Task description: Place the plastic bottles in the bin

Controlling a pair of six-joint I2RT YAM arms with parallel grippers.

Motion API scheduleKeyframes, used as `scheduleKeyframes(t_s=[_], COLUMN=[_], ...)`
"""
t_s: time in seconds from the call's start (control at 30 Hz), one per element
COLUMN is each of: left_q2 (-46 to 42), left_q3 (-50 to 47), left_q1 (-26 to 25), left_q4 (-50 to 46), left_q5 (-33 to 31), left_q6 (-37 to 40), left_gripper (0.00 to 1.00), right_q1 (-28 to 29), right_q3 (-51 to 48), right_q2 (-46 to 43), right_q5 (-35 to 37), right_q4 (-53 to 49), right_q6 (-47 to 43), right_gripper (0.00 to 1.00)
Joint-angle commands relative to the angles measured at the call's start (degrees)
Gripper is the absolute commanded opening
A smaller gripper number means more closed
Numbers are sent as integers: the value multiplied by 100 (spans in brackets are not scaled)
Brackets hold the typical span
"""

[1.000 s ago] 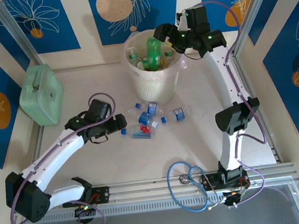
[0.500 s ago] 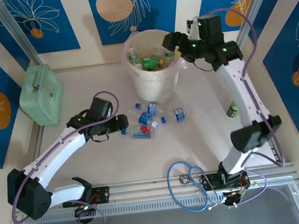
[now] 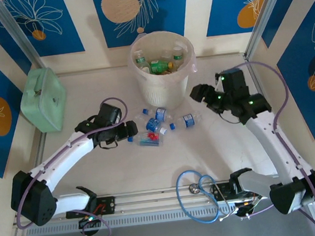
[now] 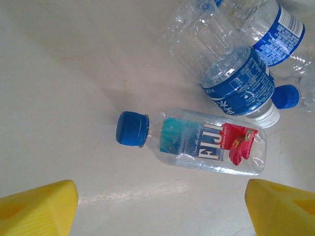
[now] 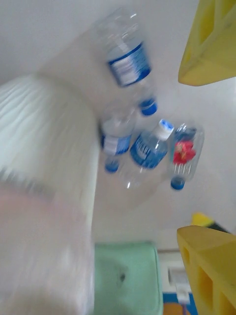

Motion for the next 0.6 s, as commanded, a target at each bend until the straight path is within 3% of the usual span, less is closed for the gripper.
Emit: scheduleKeyframes(t_s=[0.0,0.2,0.57], left_q2=[79,-61,-121], left_q3=[59,80,91], left_q1=[-26,-22,-26], left_q4=[31,-140,-220], left_q5=[87,33,55], left_q6=[-61,94,249], left_gripper=[87,87,87], right_q1=[222,295,42], right_q3=[-414,-851,-513], right_q2=[186,700,2198], right_q5=[499,730,652], right_q4=[-234,-94,-153], right_q6=[770,1386,1954], right_gripper=[76,73,74])
